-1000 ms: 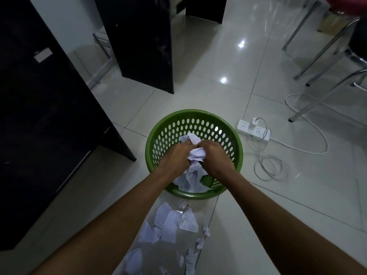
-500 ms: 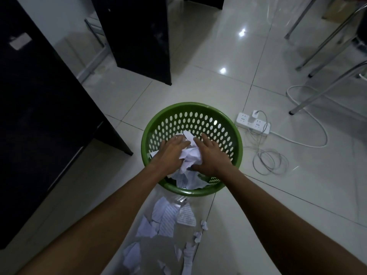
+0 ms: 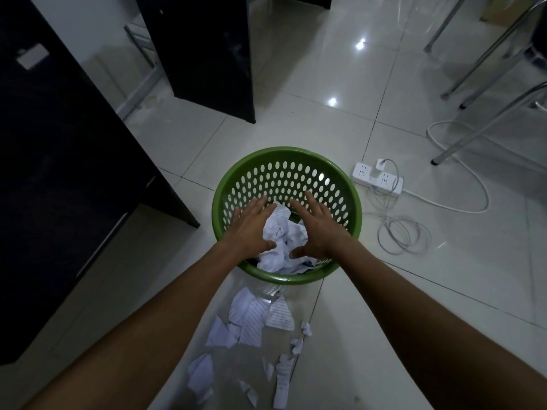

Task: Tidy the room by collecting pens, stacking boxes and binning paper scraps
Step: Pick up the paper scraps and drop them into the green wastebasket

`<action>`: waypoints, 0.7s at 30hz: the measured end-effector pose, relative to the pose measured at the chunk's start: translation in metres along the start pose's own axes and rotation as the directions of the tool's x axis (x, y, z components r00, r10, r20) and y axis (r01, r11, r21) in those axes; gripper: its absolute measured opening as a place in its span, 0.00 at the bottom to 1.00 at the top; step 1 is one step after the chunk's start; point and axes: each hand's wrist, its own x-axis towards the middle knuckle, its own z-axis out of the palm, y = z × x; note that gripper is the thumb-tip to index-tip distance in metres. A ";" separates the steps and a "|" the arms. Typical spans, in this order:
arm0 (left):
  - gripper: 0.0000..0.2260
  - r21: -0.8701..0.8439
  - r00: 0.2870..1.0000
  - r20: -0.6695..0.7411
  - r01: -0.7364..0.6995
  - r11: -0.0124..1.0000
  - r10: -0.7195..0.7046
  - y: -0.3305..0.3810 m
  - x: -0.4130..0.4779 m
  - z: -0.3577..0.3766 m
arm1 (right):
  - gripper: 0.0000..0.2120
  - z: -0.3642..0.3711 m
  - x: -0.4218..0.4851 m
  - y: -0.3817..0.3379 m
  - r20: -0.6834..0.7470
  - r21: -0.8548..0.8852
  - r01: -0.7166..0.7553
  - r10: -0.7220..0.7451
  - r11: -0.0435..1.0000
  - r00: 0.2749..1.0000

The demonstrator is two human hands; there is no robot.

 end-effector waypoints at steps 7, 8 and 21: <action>0.39 -0.016 1.000 -0.026 0.012 1.000 -0.012 0.005 -0.016 -0.007 | 0.55 0.006 -0.008 -0.003 -0.054 0.015 0.009 -0.008 1.000 0.998; 0.38 -0.016 0.999 -0.031 0.010 1.000 -0.011 0.006 -0.019 -0.008 | 0.54 0.007 -0.009 -0.003 -0.065 0.022 0.009 -0.008 1.000 0.998; 0.29 -0.035 0.990 -0.136 -0.025 0.999 0.020 0.019 -0.070 0.008 | 0.40 0.017 -0.064 -0.017 -0.223 0.064 0.044 -0.029 0.997 0.974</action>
